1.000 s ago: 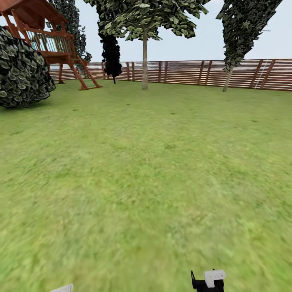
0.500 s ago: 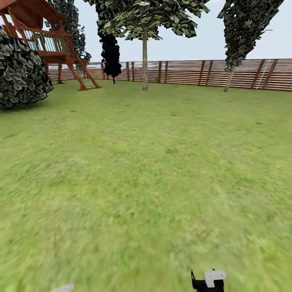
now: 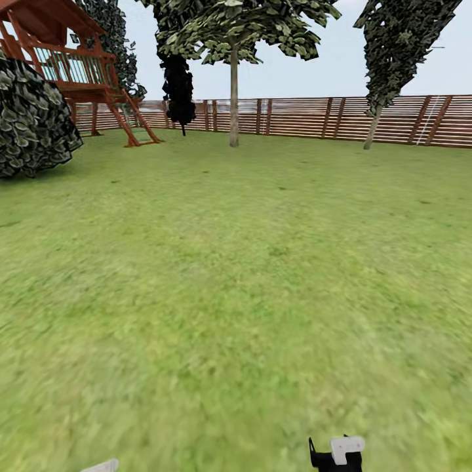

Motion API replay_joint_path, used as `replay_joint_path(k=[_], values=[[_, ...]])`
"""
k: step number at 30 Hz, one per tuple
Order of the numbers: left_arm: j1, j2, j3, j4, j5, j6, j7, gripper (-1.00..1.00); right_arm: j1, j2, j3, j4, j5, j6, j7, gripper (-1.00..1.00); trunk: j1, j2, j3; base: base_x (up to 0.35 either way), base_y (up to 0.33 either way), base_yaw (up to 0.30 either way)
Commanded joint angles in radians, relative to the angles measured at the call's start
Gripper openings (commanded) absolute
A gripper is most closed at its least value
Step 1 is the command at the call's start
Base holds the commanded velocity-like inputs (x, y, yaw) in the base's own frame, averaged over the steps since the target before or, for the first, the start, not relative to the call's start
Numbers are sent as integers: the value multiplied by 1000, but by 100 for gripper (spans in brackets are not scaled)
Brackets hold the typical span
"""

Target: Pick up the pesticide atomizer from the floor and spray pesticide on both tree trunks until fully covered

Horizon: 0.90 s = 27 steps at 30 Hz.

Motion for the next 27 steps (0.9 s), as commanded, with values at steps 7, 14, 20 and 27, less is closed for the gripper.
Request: replay_joint_path(k=[7,14,20,27], values=[[0,0,-8,0,8,-3,1,-100,0,0,9,0,-6,-1,-4,100,0,0,-1,340,0,0],[0,0,-8,0,8,-3,1,-100,0,0,9,0,-6,-1,-4,100,0,0,-1,339,0,0],[0,0,-8,0,8,-2,1,-100,0,0,9,0,-6,-1,-4,100,0,0,-1,340,0,0],[0,0,-8,0,8,-2,1,-100,0,0,9,0,-6,-1,-4,100,0,0,-1,339,0,0]])
